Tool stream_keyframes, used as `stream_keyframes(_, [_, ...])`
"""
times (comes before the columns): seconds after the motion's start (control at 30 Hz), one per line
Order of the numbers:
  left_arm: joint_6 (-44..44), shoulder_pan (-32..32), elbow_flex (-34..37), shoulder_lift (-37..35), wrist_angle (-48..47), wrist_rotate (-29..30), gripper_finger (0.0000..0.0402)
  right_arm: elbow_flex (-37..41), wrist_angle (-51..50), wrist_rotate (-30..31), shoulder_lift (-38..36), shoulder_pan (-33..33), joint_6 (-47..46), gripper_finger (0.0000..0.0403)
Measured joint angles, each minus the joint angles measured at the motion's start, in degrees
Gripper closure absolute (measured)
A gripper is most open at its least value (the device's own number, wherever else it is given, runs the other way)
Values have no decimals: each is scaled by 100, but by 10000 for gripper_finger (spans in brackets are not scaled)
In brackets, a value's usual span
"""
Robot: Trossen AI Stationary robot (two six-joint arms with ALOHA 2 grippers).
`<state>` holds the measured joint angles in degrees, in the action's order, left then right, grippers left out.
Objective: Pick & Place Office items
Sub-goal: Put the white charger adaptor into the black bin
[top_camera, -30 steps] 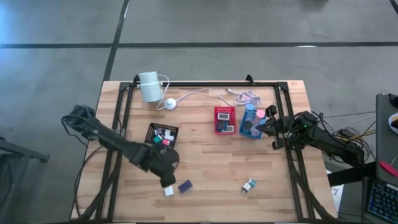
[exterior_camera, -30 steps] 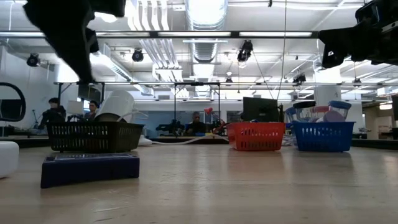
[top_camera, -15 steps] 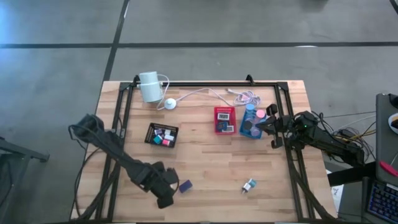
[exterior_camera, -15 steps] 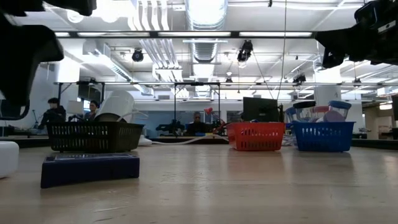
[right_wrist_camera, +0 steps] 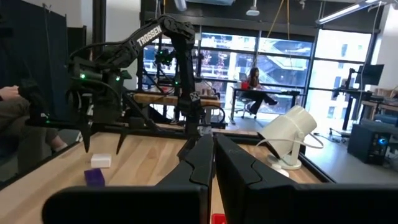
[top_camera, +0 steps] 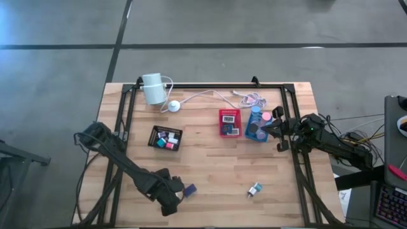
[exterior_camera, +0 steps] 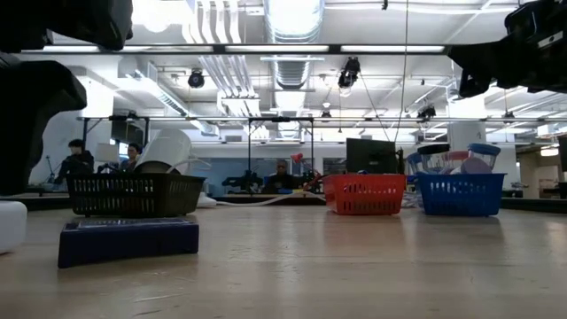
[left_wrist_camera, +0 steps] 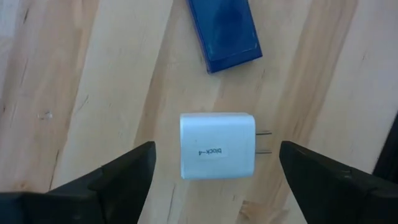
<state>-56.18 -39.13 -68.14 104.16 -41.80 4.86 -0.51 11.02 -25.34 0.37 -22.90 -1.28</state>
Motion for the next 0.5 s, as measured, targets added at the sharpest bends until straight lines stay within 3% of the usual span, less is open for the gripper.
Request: stream_keyframes(0.5, [68, 9, 114, 194, 62, 24, 55, 0, -12, -2, 60, 1, 20, 392])
